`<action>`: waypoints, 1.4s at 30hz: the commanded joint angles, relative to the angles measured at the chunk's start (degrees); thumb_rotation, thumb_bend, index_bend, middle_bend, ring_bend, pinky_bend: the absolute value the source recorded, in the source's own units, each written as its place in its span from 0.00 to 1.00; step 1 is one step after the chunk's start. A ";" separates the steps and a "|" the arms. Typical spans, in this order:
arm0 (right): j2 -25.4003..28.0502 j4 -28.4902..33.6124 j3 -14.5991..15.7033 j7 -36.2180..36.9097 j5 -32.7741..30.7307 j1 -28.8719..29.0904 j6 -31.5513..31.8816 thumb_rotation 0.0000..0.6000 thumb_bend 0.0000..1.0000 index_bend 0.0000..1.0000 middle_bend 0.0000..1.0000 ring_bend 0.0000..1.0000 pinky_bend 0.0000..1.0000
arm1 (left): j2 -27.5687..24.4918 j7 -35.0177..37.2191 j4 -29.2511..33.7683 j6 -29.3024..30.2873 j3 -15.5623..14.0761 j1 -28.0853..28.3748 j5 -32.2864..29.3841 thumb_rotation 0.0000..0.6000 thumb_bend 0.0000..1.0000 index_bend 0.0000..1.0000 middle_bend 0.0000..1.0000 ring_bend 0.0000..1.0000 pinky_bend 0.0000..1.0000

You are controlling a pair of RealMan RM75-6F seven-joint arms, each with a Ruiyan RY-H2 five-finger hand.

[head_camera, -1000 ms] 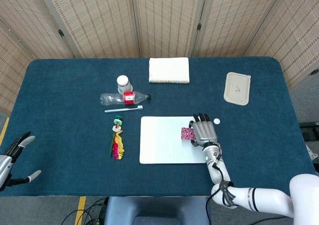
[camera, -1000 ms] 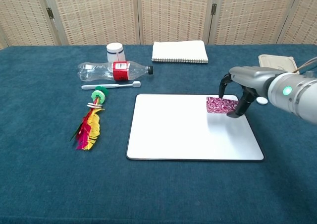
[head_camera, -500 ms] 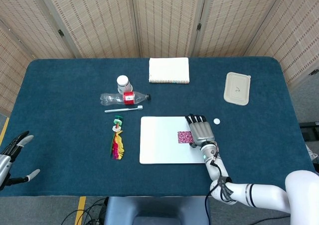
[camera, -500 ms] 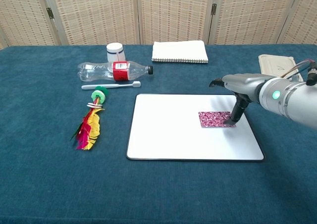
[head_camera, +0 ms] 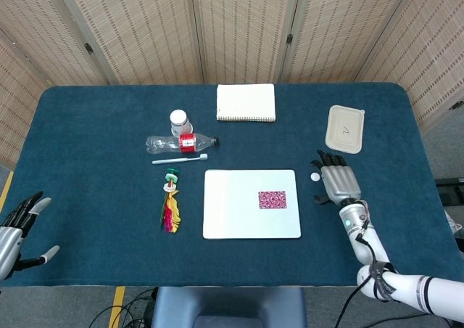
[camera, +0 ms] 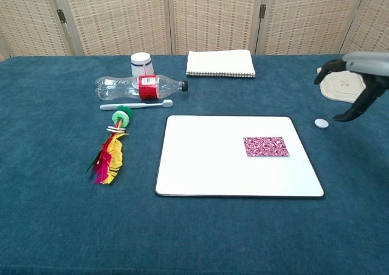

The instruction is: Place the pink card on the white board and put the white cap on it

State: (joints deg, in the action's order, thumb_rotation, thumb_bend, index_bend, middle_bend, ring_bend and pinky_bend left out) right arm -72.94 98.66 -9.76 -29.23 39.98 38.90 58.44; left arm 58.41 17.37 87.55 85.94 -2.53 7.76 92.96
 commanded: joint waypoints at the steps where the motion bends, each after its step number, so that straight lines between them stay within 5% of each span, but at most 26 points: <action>1: 4.15 -2.06 0.43 7.84 4.85 -3.67 -2.71 1.00 0.18 0.27 0.06 0.00 0.00 | 0.56 -3.78 2.08 -0.93 0.09 -0.17 -0.61 1.00 0.25 0.08 0.03 0.02 0.18; 11: 2.12 -11.61 1.26 12.75 5.09 -2.48 -10.43 1.00 0.18 0.30 0.06 0.00 0.00 | 1.26 -5.83 2.64 -3.62 0.55 0.93 -1.47 1.00 0.26 0.08 0.03 0.02 0.18; 23: -7.90 -26.66 0.97 6.61 -1.19 5.40 -16.01 1.00 0.20 0.37 0.09 0.00 0.00 | 1.23 -4.22 1.82 -5.22 1.16 1.36 -3.09 1.00 0.25 0.09 0.03 0.02 0.18; 42: -14.84 -34.25 3.00 -0.09 -7.81 9.15 -16.24 1.00 0.20 0.40 0.09 0.00 0.00 | 0.99 -1.43 0.97 -6.37 1.22 1.80 -3.14 1.00 0.25 0.09 0.03 0.02 0.18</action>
State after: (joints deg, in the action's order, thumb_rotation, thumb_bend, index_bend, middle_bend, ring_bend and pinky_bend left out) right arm -87.55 64.66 -6.82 -29.09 32.40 47.94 42.08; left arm 59.42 15.90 88.54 79.60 -1.28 9.56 89.79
